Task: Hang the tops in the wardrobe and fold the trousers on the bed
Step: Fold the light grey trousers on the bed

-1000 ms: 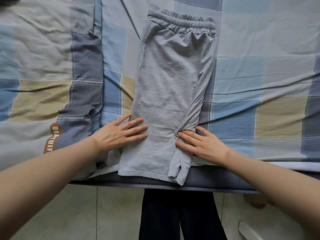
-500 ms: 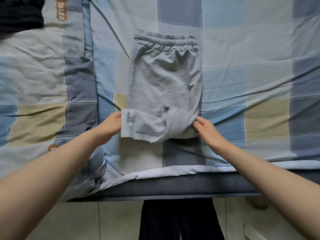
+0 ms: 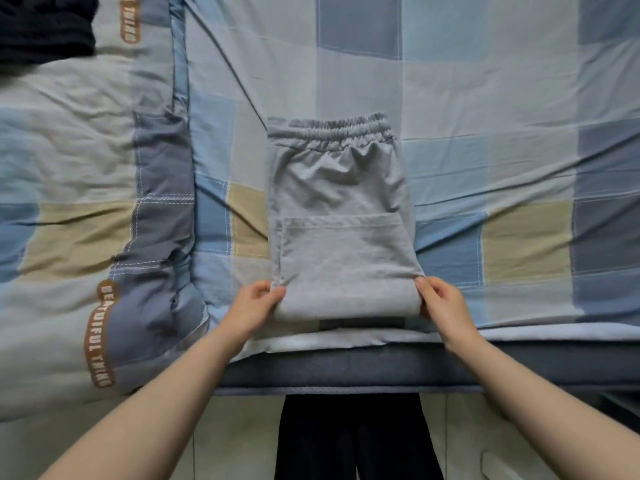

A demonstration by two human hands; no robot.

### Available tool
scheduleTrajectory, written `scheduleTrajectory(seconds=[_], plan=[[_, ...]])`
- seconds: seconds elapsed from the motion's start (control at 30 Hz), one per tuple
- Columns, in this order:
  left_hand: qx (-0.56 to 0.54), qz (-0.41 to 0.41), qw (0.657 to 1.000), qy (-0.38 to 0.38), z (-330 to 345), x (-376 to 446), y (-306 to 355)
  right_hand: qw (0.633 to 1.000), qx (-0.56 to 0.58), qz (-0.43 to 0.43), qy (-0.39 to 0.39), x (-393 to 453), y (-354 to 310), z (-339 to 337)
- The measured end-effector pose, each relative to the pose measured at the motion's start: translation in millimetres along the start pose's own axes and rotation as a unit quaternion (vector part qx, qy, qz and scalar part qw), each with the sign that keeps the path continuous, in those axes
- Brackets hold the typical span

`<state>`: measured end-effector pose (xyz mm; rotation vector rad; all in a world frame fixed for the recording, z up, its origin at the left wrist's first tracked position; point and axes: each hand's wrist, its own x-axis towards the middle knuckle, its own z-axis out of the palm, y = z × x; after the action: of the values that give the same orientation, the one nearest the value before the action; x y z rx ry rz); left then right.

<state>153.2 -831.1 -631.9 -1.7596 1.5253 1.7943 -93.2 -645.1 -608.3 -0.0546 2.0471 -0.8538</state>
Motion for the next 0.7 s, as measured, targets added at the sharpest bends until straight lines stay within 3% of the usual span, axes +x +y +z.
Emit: scheduleTrajectory(seconds=[0.1,0.23,0.3,0.33,0.37,0.4,0.43,0.5,0.57,0.6,0.63,0.7], plan=[[0.005,-0.026,0.999,-0.042,12.5,-26.2,-35.3,0.999,-0.018,0.029,-0.015,-15.8,19.6,-16.1],[-0.040,-0.059,0.997,-0.006,27.2,-48.0,-54.5,0.994,-0.041,0.083,-0.059,-21.6,30.6,-23.2],[-0.035,-0.040,0.998,0.039,27.0,-49.9,-49.5,0.983,-0.174,0.032,-0.052,-20.7,22.4,-27.6],[0.022,0.000,0.997,0.076,23.2,-50.6,-44.8,0.961,-0.274,-0.037,-0.026,-18.6,16.9,-30.8],[0.129,0.068,0.981,0.129,17.5,-49.7,-40.1,0.924,-0.357,-0.135,0.003,-15.0,11.9,-34.8],[0.251,0.161,0.938,0.180,10.9,-47.7,-35.1,0.871,-0.419,-0.255,0.026,-12.0,3.0,-38.1],[0.357,0.265,0.872,0.206,3.8,-45.0,-29.5,0.805,-0.461,-0.372,0.032,-8.0,-5.5,-39.6],[0.521,0.442,0.719,0.129,-6.1,-36.8,-19.9,0.645,-0.542,-0.537,-0.034,1.0,-19.5,-40.4],[0.645,0.508,0.571,-0.002,-10.4,-27.5,-12.2,0.486,-0.621,-0.601,-0.128,10.6,-22.9,-40.1],[0.680,0.512,0.524,-0.046,-9.8,-20.9,-8.6,0.420,-0.653,-0.609,-0.164,17.6,-21.5,-40.9],[0.701,0.511,0.492,-0.067,-8.8,-13.4,-5.4,0.365,-0.675,-0.616,-0.176,25.9,-19.8,-41.1],[0.728,0.493,0.472,-0.069,-6.4,2.4,0.4,0.319,-0.701,-0.615,-0.169,43.5,-21.2,-39.5]])
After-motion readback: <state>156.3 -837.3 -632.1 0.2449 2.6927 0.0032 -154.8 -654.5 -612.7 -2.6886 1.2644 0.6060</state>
